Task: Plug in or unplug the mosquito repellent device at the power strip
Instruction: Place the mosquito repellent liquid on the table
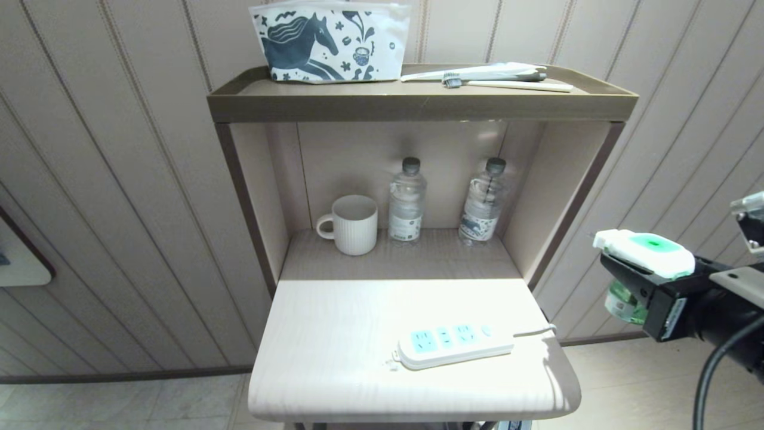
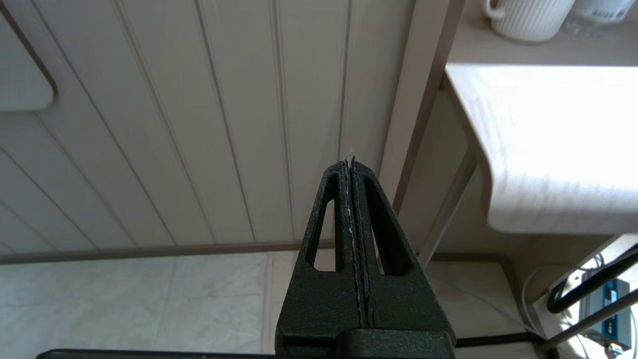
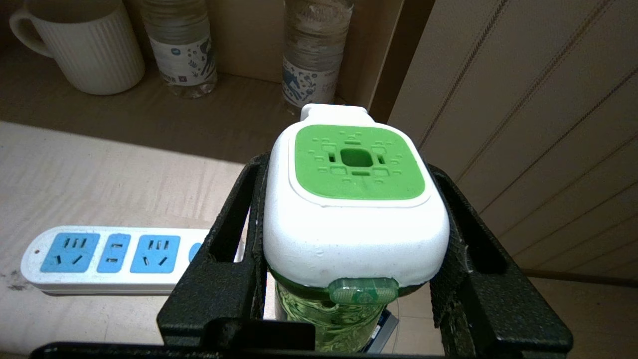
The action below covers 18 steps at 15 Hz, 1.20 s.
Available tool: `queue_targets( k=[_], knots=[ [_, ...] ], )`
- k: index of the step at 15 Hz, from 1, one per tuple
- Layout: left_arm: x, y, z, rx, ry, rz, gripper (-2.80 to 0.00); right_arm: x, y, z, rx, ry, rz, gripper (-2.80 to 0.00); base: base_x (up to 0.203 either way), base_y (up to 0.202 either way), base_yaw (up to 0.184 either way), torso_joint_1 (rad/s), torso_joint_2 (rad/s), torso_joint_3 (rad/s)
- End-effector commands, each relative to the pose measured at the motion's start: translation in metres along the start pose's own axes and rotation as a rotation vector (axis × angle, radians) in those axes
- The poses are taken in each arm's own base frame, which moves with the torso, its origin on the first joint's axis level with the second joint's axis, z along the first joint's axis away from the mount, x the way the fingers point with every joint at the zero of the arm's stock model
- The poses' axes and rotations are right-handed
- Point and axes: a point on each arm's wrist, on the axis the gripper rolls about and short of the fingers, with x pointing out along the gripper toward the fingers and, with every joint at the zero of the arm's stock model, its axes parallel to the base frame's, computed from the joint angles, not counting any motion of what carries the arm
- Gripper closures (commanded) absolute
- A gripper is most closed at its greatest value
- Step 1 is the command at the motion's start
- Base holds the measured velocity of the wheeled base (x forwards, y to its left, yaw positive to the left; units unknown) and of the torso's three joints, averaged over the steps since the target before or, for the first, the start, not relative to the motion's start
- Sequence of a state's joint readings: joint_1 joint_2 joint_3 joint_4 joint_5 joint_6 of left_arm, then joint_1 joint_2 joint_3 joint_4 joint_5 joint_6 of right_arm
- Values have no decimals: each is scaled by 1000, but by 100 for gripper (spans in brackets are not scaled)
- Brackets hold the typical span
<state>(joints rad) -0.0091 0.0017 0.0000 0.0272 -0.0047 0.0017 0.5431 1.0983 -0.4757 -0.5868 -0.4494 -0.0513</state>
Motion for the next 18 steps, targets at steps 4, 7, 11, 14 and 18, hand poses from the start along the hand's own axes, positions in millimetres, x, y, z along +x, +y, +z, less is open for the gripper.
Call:
queue_targets(
  k=[4, 7, 11, 14, 18],
  knots=[
    [0, 0, 0, 0, 2, 0, 0, 2, 3, -1, 6, 4, 10, 0, 0, 0, 0, -220, 513, 284],
    [0, 0, 0, 0, 2, 0, 0, 3, 4, -2, 1, 11, 11, 0, 0, 0, 0, -207, 492, 286],
    [0, 0, 0, 0, 2, 1, 0, 8, 9, -4, -10, 28, 46, 0, 0, 0, 0, -142, 351, 210],
    [0, 0, 0, 0, 2, 0, 0, 36, 29, -10, 15, 76, 65, 0, 0, 0, 0, -26, 63, 38],
    [0, 0, 0, 0, 2, 0, 0, 94, 49, -21, 62, -32, -51, 0, 0, 0, 0, 0, 0, 0]
  ],
)
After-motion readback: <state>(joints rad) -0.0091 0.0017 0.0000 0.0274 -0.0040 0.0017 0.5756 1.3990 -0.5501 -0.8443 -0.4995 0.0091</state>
